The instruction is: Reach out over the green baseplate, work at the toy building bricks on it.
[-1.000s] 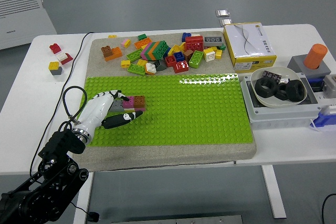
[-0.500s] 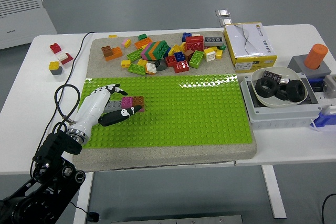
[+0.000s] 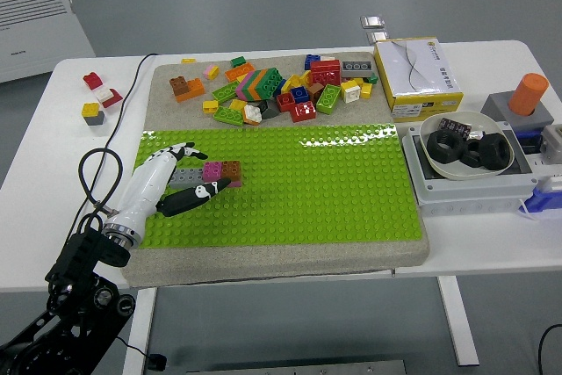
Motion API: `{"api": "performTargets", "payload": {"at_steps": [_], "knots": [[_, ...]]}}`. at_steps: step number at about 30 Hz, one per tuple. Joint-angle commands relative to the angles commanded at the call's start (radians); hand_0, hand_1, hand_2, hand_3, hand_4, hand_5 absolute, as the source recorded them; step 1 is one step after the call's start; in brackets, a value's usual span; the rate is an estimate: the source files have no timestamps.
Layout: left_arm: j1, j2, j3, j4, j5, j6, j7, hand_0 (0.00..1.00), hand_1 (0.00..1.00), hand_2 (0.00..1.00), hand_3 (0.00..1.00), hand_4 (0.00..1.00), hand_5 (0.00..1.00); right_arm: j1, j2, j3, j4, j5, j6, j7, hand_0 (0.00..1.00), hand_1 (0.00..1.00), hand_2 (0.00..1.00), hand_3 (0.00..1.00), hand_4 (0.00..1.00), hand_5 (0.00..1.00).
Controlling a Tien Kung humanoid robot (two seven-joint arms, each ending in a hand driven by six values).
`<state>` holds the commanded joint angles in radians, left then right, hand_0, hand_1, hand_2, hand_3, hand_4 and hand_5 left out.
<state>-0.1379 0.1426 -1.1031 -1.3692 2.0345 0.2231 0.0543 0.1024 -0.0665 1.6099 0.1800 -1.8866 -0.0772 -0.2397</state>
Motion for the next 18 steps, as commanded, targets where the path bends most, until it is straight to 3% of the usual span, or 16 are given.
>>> {"api": "performTargets", "payload": {"at_steps": [9, 18], "knots": [[0.029, 0.009, -0.013, -0.021, -0.032, 0.015, -0.016, 0.952, 0.913, 0.902, 0.722, 0.970, 0.794, -0.004, 0.006, -0.096, 0.000, 0.094, -0.014, -0.002, 0.671, 0.678, 0.742, 0.768, 0.787, 0.998], [0.039, 0.009, -0.015, -0.028, -0.048, 0.028, -0.027, 0.951, 0.912, 0.900, 0.720, 0.966, 0.792, 0.000, 0.004, -0.099, 0.000, 0.090, -0.015, -0.002, 0.671, 0.679, 0.744, 0.769, 0.790, 0.998]]}}
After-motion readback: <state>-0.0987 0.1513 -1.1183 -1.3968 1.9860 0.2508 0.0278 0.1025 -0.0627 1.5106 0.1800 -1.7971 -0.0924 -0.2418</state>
